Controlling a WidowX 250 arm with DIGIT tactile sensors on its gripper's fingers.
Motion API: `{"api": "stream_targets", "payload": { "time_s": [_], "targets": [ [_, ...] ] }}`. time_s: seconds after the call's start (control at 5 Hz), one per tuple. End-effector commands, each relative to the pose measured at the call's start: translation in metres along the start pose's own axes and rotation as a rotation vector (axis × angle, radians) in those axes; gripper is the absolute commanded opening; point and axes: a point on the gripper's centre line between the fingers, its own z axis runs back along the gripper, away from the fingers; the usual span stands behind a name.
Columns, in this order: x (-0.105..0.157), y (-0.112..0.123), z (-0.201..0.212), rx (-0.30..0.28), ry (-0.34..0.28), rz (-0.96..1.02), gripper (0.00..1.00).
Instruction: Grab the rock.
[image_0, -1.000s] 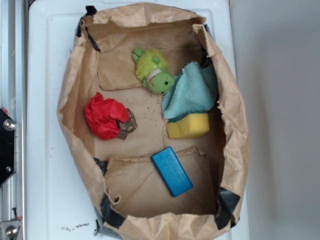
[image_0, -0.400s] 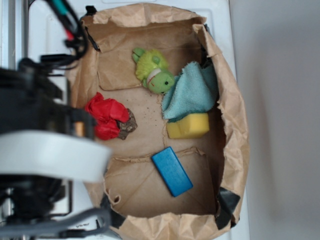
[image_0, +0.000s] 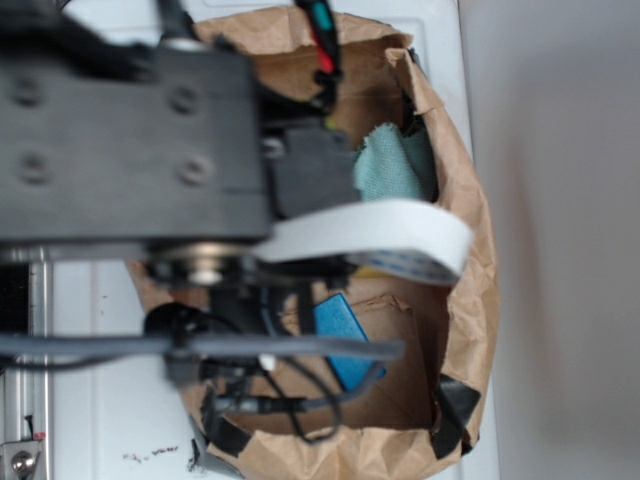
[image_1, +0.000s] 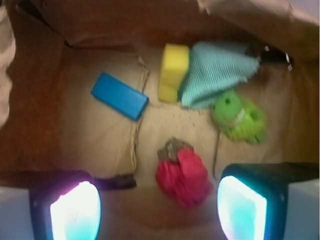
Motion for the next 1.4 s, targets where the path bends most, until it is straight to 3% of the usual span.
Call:
{"api": "stream_targets", "payload": {
  "time_s": [0.0, 0.4, 1.2],
  "targets": [
    [0.013, 0.012, -0.016, 0.097, -0.004, 0.010, 1.00],
    [0.013, 0.009, -0.041, 0.125, 0.029, 0.015, 1.00],
    [0.013, 0.009, -0.041, 0.125, 0.029, 0.015, 1.00]
  ]
}}
